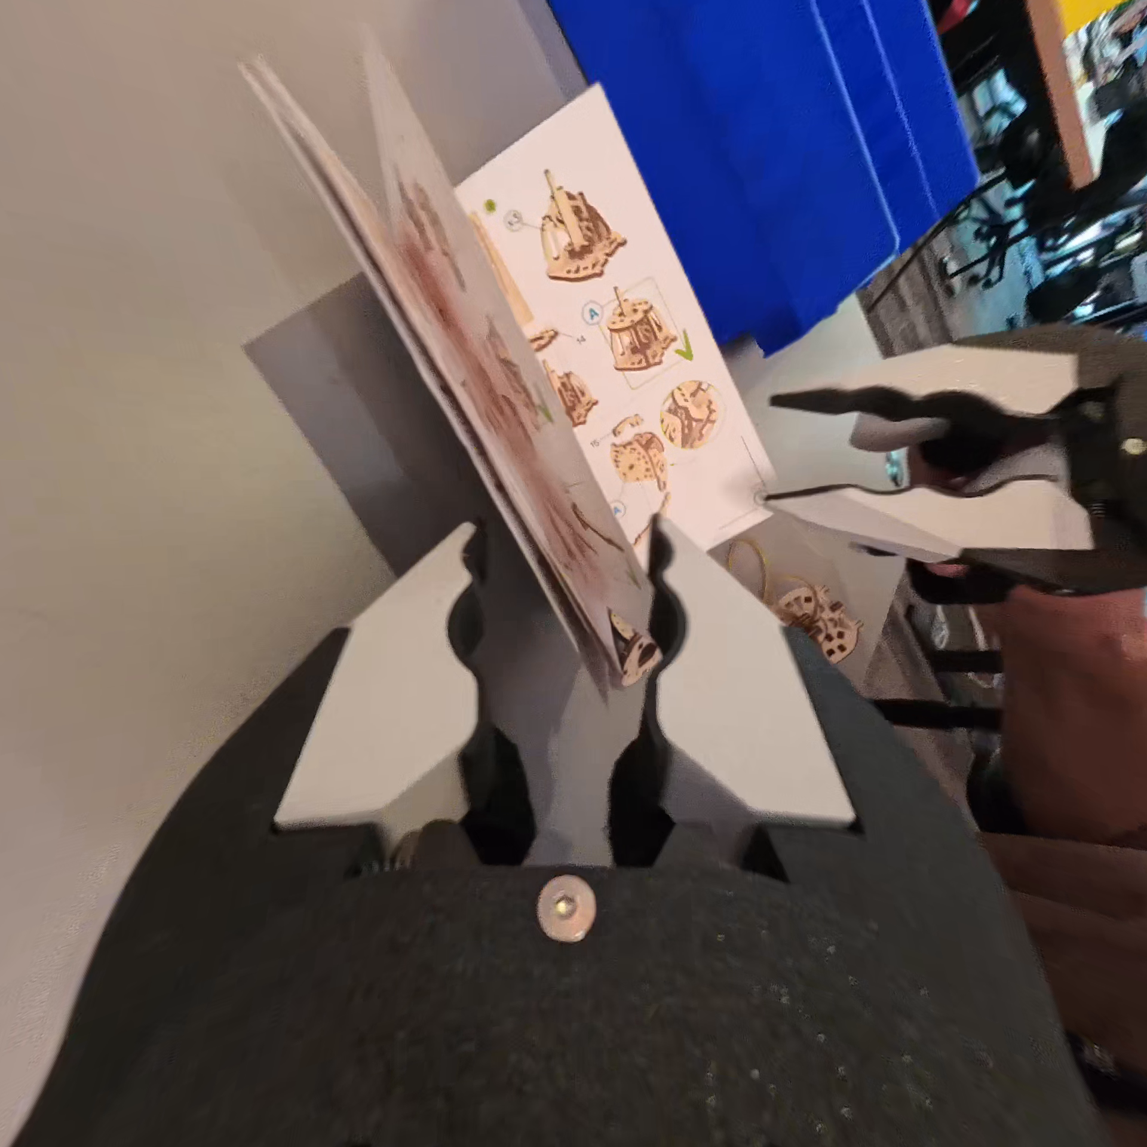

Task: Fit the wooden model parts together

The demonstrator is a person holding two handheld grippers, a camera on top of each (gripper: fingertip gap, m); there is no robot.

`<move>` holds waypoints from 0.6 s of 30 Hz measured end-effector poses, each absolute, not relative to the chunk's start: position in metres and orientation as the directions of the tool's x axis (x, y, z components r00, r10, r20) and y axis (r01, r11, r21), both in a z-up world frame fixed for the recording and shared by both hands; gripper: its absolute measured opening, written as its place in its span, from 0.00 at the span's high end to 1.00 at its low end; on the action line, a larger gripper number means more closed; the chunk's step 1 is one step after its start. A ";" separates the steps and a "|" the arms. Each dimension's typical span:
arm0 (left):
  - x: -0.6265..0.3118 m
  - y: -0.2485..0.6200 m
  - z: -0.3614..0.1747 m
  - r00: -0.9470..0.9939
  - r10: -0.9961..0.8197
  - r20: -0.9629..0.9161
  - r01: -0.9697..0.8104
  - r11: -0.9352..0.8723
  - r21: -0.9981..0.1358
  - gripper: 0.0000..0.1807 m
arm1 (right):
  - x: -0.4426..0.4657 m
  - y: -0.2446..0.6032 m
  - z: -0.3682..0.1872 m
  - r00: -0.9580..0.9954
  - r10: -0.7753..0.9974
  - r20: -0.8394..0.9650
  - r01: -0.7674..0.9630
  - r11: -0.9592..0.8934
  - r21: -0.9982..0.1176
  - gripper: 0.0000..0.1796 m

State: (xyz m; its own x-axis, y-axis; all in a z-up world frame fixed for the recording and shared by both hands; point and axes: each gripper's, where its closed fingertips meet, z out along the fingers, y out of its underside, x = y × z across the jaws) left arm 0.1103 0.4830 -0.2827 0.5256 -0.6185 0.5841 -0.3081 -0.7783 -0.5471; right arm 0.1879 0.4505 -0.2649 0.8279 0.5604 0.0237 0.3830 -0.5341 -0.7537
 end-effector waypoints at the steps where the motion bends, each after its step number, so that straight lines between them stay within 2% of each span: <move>1: 0.109 0.485 -0.284 0.522 -0.612 0.594 -0.297 -0.783 -0.546 0.83 | 0.187 0.452 -0.268 0.827 0.562 -0.030 0.350 -0.555 -0.755 0.77; 3: 0.106 0.488 -0.283 0.516 -0.607 0.604 -0.275 -0.786 -0.554 0.99 | 0.186 0.453 -0.265 0.813 0.557 -0.169 0.244 -0.591 -0.769 0.77; 8: 0.101 0.497 -0.285 0.537 -0.574 0.618 -0.193 -0.797 -0.572 1.00 | 0.171 0.458 -0.278 0.740 0.478 -0.473 0.047 -0.739 -0.672 0.77; 10: 0.105 0.496 -0.288 0.526 -0.566 0.635 -0.181 -0.804 -0.567 1.00 | 0.151 0.462 -0.272 0.672 0.505 -0.542 0.014 -0.740 -0.672 0.76; 14: 0.106 0.495 -0.291 0.490 -0.542 0.683 -0.159 -0.826 -0.542 1.00 | 0.113 0.459 -0.264 0.610 0.642 -0.464 0.155 -0.671 -0.725 0.75; 16: 0.105 0.495 -0.290 0.450 -0.533 0.717 -0.155 -0.837 -0.525 0.89 | 0.101 0.455 -0.273 0.587 0.705 -0.398 0.263 -0.631 -0.729 0.75; 18: 0.095 0.499 -0.281 0.418 -0.559 0.716 -0.139 -0.818 -0.558 0.85 | 0.101 0.460 -0.285 0.588 0.751 -0.301 0.381 -0.585 -0.716 0.75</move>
